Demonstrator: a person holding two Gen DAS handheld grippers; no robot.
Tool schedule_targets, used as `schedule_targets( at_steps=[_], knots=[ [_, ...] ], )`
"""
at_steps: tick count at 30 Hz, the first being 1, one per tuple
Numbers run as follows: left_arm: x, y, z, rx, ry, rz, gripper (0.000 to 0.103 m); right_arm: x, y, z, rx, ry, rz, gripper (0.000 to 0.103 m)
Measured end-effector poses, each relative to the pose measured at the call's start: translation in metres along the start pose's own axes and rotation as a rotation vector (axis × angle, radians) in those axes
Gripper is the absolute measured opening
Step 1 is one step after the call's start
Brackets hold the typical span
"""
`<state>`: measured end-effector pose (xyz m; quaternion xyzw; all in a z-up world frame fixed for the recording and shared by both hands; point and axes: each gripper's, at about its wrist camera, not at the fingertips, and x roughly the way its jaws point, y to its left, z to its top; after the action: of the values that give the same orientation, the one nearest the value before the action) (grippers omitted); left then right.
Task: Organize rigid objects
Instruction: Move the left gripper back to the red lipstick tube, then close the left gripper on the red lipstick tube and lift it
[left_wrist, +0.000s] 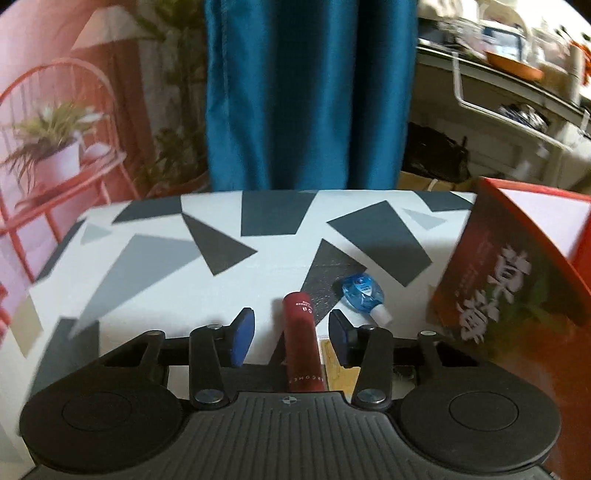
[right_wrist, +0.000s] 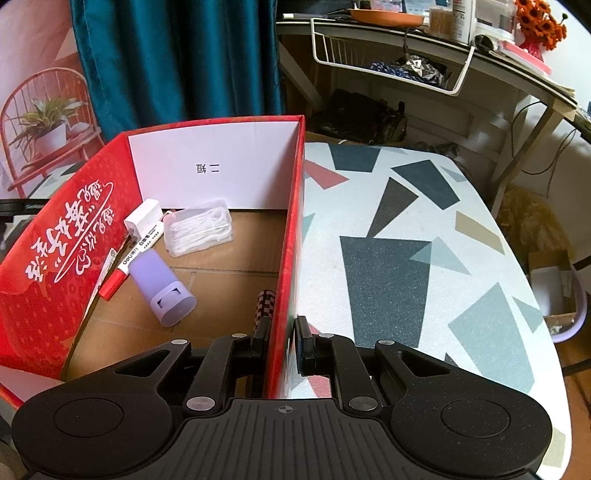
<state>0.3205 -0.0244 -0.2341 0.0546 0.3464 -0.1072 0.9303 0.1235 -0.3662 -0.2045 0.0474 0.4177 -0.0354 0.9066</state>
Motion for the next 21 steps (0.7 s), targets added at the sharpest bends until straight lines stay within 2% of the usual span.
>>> schedule_targets(
  at_steps=[7, 8, 10, 16, 21],
  knots=[
    [0.014, -0.007, -0.004, 0.011, 0.02, -0.001, 0.044, 0.001, 0.0, 0.0, -0.009, 0.003, 0.0, 0.012],
    [0.016, -0.007, -0.006, 0.009, 0.027, -0.006, 0.041, 0.001, 0.001, 0.001, -0.009, 0.003, -0.001, 0.012],
    [0.019, -0.005, -0.008, 0.004, 0.04, -0.005, 0.025, 0.002, 0.001, 0.001, -0.009, 0.004, -0.002, 0.012],
    [0.009, 0.001, -0.017, -0.006, 0.042, -0.004, 0.024, 0.002, 0.0, 0.001, -0.008, 0.004, -0.002, 0.012],
    [-0.009, 0.001, -0.029, 0.013, 0.074, 0.009, 0.024, 0.004, 0.001, 0.0, -0.007, 0.007, -0.006, 0.012]
  ],
)
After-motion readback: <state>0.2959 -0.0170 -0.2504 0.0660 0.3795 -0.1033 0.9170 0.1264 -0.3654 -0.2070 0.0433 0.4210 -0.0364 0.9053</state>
